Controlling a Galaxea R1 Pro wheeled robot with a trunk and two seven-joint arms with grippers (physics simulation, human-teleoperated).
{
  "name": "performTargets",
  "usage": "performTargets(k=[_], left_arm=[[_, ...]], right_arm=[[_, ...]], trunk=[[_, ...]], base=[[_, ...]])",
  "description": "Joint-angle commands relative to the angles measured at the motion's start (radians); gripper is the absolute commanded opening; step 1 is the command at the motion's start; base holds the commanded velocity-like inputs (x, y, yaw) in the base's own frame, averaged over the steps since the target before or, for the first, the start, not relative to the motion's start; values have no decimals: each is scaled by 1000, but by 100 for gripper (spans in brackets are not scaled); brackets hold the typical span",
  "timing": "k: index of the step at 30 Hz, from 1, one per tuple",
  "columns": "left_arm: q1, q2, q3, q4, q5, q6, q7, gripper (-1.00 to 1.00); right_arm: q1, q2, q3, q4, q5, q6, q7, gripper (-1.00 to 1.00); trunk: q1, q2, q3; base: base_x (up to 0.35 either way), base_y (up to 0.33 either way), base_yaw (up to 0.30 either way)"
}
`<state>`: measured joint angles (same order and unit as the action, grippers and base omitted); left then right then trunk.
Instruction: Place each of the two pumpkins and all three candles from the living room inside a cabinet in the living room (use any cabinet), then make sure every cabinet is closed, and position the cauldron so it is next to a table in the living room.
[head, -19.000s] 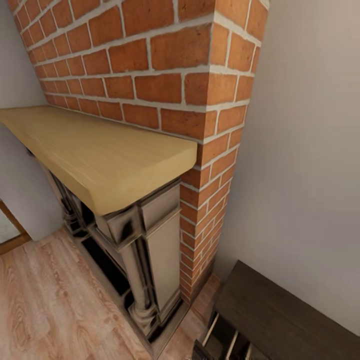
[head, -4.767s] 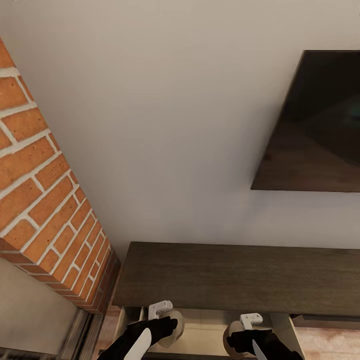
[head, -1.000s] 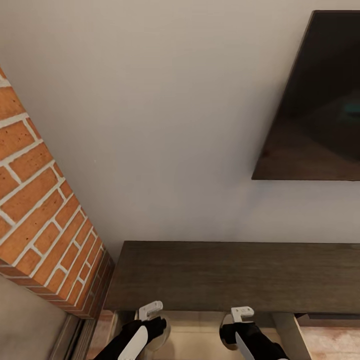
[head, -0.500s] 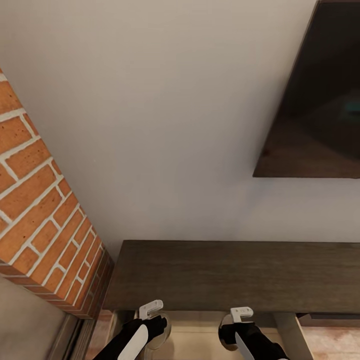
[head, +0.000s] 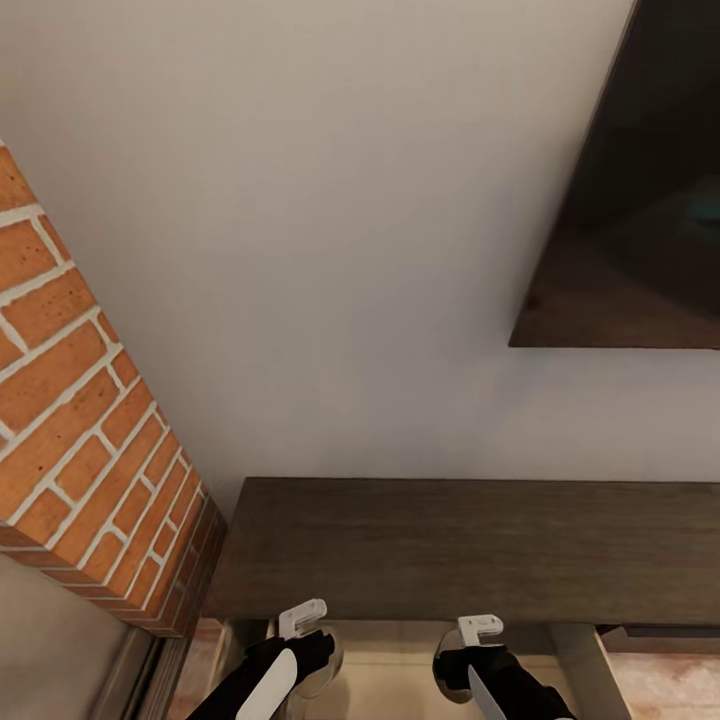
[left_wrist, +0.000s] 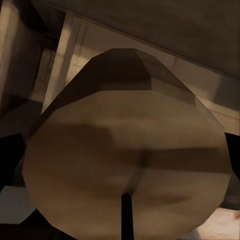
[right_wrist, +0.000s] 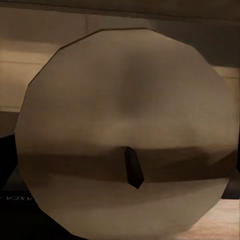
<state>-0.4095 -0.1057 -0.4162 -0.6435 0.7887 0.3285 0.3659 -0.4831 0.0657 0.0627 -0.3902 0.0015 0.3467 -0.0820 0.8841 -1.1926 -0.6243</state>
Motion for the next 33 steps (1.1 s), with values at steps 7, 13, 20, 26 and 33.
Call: performTargets(k=[7,13,20,26,33], left_arm=[[0,0,1,-1,-1,0,1,-100],[0,0,1,-1,-2,1,1,-100],[0,-12,0,-1,1,12,1,-100],[-1,-17,0,0,3,16,1,-100],[-2,-39,1,0,4,14,221,-100]], right_arm=[[0,0,0,1,0,0,0,-100],[0,0,0,11,0,0,0,-100],[0,-1,0,11,0,0,0,-100],[0,-1,-1,11,0,2,0,-100],[0,-1,-2,12,0,6,2,-100]], trunk=[[27,-49,-22],[50,-91,-41],[77,-140,-63],[100,-182,-82],[127,-231,-103]], base=[[0,0,0],[0,0,0],[0,0,0],[0,0,0],[0,0,0]])
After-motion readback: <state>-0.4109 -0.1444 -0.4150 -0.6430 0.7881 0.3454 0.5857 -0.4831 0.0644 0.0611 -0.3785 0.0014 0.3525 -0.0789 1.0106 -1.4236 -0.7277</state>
